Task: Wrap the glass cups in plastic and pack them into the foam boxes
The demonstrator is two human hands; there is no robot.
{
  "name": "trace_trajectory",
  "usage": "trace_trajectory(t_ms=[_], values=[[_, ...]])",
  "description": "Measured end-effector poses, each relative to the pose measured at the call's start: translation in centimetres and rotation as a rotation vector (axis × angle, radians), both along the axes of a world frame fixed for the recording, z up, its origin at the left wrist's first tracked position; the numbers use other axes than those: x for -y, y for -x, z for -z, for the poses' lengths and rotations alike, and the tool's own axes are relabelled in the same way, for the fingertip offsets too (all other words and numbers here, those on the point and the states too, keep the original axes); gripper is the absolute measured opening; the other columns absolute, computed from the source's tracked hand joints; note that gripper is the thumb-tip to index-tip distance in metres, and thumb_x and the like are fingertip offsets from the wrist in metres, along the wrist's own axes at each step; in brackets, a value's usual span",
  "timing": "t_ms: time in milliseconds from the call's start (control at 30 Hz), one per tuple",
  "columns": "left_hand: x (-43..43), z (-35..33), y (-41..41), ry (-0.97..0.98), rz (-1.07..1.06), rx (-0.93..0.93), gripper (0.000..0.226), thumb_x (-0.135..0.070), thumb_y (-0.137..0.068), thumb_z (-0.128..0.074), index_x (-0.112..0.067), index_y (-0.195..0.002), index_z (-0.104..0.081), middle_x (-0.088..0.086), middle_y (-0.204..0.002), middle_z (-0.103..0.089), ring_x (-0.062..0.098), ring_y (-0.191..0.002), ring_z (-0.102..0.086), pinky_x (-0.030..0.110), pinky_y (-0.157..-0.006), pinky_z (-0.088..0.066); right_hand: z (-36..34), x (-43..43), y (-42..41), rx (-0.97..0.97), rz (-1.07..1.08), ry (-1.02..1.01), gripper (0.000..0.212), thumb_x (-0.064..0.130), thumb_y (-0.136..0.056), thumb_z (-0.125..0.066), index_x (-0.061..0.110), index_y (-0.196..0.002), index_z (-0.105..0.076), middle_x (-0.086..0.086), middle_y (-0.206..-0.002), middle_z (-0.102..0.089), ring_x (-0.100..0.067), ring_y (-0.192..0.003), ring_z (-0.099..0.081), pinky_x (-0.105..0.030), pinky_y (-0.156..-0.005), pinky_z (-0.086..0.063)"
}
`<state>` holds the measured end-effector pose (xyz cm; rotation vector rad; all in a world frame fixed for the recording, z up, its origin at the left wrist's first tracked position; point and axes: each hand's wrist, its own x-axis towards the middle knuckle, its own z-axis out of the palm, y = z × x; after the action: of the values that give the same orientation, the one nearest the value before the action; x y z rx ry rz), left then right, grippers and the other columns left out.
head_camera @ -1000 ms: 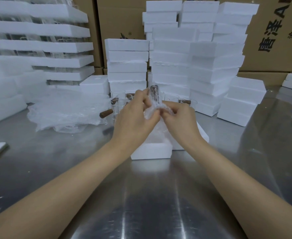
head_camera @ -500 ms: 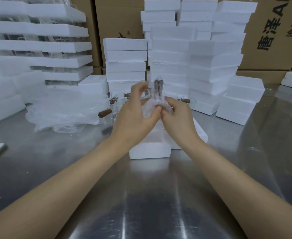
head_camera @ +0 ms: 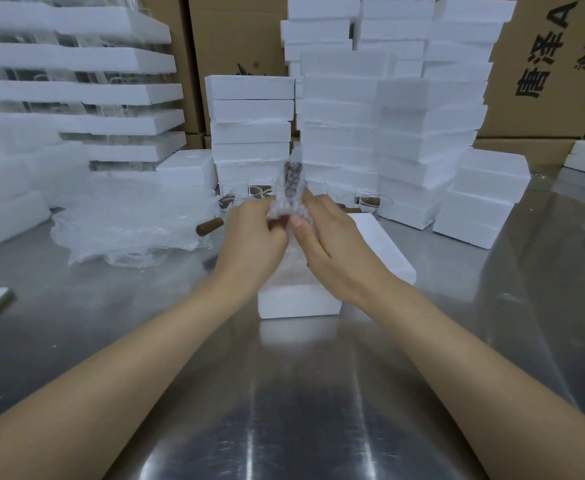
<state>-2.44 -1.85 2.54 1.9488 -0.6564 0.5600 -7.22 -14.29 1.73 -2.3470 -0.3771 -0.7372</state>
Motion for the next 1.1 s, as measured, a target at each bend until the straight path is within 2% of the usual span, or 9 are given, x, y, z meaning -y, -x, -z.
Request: trace_trajectory(t_ms=[167, 233, 300, 467, 567, 767, 933, 1000, 1100], values=[[0.0, -0.1, 0.0, -0.048, -0.016, 0.068, 0.041, -0.003, -0.084, -0.053, -0.03, -0.055, -0.043, -0.013, -0.045, -0.044, -0.001, -0.049, -0.047, 0.014, -0.044, -0.03, -0.2, -0.1, -0.4, 0.019, 0.044, -0.024, 0.038, 0.021, -0.102, -0.034, 0.006, -0.137, -0.043, -0.005, -0.108, -0.051, -0.005, -0.092, -0.04, -0.006, -0.08, -0.031], [0.1, 0.1, 0.2, -0.137, 0.073, 0.094, 0.017, -0.016, -0.091, -0.052, -0.03, -0.086, -0.062, -0.01, -0.055, -0.052, 0.003, -0.056, -0.053, 0.015, -0.05, -0.037, -0.3, 0.2, -0.6, 0.0, 0.078, -0.129, 0.035, 0.019, -0.103, -0.034, 0.007, -0.132, -0.049, -0.005, -0.104, -0.054, -0.014, -0.091, -0.049, -0.025, -0.083, -0.043], [0.0, 0.2, 0.3, -0.204, 0.133, 0.108, 0.031, -0.025, -0.098, -0.046, -0.016, -0.124, -0.06, -0.006, -0.052, -0.049, 0.005, -0.05, -0.05, 0.017, -0.048, -0.035, -0.5, 0.7, -0.5, 0.011, 0.106, -0.199, 0.03, 0.02, -0.103, -0.034, 0.011, -0.123, -0.055, 0.001, -0.093, -0.056, -0.018, -0.081, -0.053, -0.037, -0.075, -0.049], [-0.6, -0.2, 0.0, -0.111, 0.189, 0.135, 0.029, -0.022, -0.1, -0.049, -0.017, -0.073, -0.06, -0.01, -0.045, -0.027, 0.007, -0.044, -0.028, 0.02, -0.045, -0.021, -0.3, 0.8, -0.5, 0.002, 0.137, -0.181, 0.025, 0.022, -0.102, -0.036, 0.011, -0.101, -0.058, 0.005, -0.078, -0.05, -0.017, -0.068, -0.052, -0.031, -0.068, -0.043], [-0.5, -0.2, -0.2, -0.121, 0.145, 0.145, 0.053, -0.022, -0.097, -0.054, -0.028, -0.048, -0.035, -0.008, -0.043, -0.024, 0.01, -0.045, -0.025, 0.022, -0.046, -0.019, -0.2, 0.6, -0.6, -0.005, 0.16, -0.145, 0.025, 0.022, -0.102, -0.037, 0.008, -0.101, -0.057, 0.004, -0.082, -0.05, -0.016, -0.068, -0.05, -0.029, -0.066, -0.04], [-0.2, 0.3, 0.1, -0.104, 0.031, 0.235, 0.051, -0.013, -0.092, -0.059, -0.027, -0.051, -0.032, -0.008, -0.043, -0.024, 0.013, -0.047, -0.024, 0.025, -0.05, -0.02, 0.1, 0.4, -0.6, 0.02, 0.185, -0.062, 0.021, 0.015, -0.101, -0.039, 0.006, -0.106, -0.057, 0.0, -0.088, -0.047, -0.014, -0.077, -0.044, -0.012, -0.062, -0.03], [0.0, 0.4, -0.1, -0.166, -0.004, 0.3, 0.042, -0.015, -0.089, -0.057, -0.036, -0.058, -0.038, -0.007, -0.046, -0.037, 0.012, -0.047, -0.035, 0.034, -0.052, -0.037, 0.1, 0.6, -0.8, 0.02, 0.215, -0.082, 0.02, 0.008, -0.099, -0.041, 0.004, -0.104, -0.06, -0.002, -0.087, -0.048, -0.015, -0.079, -0.042, -0.017, -0.063, -0.024], [-0.1, 0.5, 0.1, -0.198, 0.049, 0.263, 0.01, -0.031, -0.09, -0.054, -0.031, -0.081, -0.06, -0.004, -0.064, -0.062, 0.016, -0.058, -0.056, 0.035, -0.062, -0.049, 0.1, 0.9, -0.8, -0.003, 0.218, -0.115, 0.021, 0.007, -0.098, -0.041, 0.004, -0.103, -0.061, -0.003, -0.089, -0.054, -0.016, -0.081, -0.045, -0.018, -0.063, -0.026], [-0.1, 0.5, 0.2, -0.182, 0.088, 0.302, 0.027, -0.039, -0.096, -0.05, -0.016, -0.105, -0.059, 0.004, -0.08, -0.071, 0.023, -0.067, -0.065, 0.039, -0.067, -0.054, 0.0, 1.1, -0.8, -0.002, 0.222, -0.131, 0.021, 0.009, -0.099, -0.041, 0.007, -0.1, -0.062, -0.004, -0.089, -0.058, -0.017, -0.08, -0.048, -0.01, -0.06, -0.03]])
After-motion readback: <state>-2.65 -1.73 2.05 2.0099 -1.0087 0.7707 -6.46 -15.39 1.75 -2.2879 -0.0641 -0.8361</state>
